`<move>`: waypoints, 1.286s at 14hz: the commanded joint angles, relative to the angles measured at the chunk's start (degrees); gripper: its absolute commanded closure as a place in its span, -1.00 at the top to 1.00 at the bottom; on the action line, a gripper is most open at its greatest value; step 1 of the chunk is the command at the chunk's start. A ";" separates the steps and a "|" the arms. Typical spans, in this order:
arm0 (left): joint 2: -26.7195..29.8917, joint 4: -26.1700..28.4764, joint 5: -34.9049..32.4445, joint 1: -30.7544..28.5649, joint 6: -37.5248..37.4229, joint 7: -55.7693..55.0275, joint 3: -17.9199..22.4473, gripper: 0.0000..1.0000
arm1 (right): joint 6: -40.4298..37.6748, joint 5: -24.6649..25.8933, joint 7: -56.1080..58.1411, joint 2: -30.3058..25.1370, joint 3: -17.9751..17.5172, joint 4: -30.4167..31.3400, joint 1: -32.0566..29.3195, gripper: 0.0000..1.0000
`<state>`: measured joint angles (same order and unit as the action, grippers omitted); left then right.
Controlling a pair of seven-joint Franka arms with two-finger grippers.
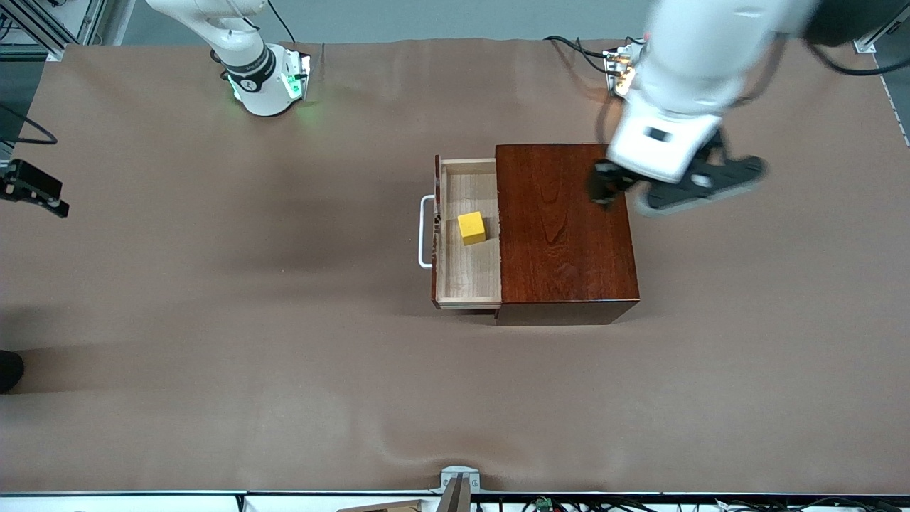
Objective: Open drawer, take yellow block, close drawer
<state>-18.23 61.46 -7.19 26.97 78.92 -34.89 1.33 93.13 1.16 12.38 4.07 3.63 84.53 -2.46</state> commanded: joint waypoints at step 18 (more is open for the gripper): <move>22.71 29.33 6.31 -26.27 5.98 30.24 -4.59 1.00 | -10.95 -9.57 -65.24 2.35 -1.08 -1.12 12.65 1.00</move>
<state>0.93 86.86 -2.11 1.36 83.51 -5.44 -2.31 82.84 -4.56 -46.36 5.57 2.06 84.52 9.52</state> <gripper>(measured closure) 0.000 0.000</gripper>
